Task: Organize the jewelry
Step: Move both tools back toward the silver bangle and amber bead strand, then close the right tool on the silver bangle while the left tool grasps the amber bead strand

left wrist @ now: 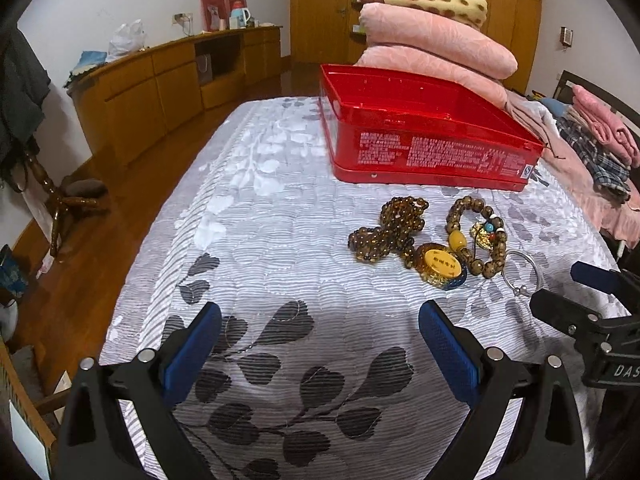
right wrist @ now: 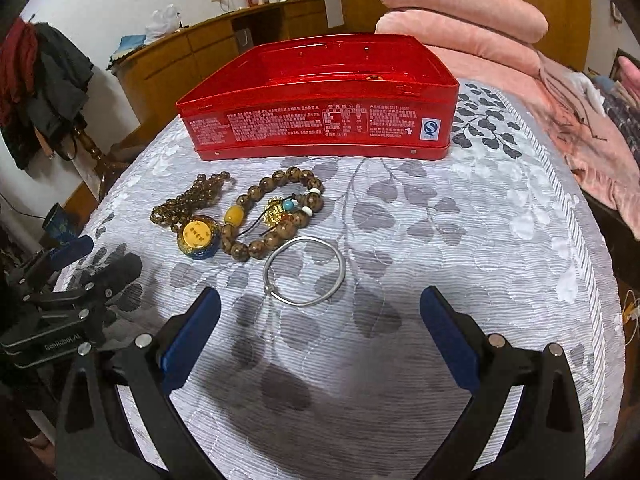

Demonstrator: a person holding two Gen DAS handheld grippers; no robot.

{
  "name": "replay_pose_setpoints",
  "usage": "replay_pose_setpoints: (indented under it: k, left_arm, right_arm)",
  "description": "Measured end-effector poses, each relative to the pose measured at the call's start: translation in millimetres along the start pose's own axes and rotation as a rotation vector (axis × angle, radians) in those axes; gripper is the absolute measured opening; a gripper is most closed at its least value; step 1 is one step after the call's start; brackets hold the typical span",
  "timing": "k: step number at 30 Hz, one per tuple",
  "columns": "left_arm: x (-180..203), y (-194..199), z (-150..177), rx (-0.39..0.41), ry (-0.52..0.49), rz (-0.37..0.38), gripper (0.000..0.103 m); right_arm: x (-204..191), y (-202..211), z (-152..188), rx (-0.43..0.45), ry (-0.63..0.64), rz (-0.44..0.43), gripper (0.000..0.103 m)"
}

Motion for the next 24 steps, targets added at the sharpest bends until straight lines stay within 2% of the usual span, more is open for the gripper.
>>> replay_pose_setpoints:
  k: [4,6,7,14,16,22,23,24]
  left_arm:
    - [1,1,1,0.0,-0.003,0.004,0.097]
    - [1,0,0,-0.002,-0.004,0.006,0.097]
    - [1,-1,0,-0.003,-0.004,0.009,0.097]
    - [1,-8,0,-0.037,0.002,0.025,0.097]
    - [2,-9,0,-0.042,0.002,0.028,0.097]
    - [1,-10,0,-0.047,0.01,0.034,0.097]
    - [0,-10,0,-0.047,0.012,0.035,0.097]
    - [0,-10,0,-0.047,0.013,0.035,0.097]
  right_arm:
    - [-5,-3,-1,-0.001,0.023,0.018,0.094]
    - [-4,-6,-1,-0.01,0.026,0.023,0.077]
    - [-3,-10,-1,-0.026,0.018,0.02,0.073]
    - [-4,-19,-2,-0.038,0.03,0.037,0.074]
    - [-6,-21,-3,-0.039,0.041,0.053,0.071]
    - [-4,-19,-5,-0.024,0.032,0.075,0.054]
    - [-3,-18,-5,-0.021,0.03,0.082,0.047]
    - [-1,-17,-5,-0.016,0.026,0.088,0.045]
Point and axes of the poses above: each gripper's, at about its wrist camera, not at the fingertips, and y roughly against the way its jaws point, x to its right, z to its underside, the point moved 4 cm from there along -y, roughly the way its jaws point, and after that the axes turned 15 degrees about -z, right-handed, at the moved point
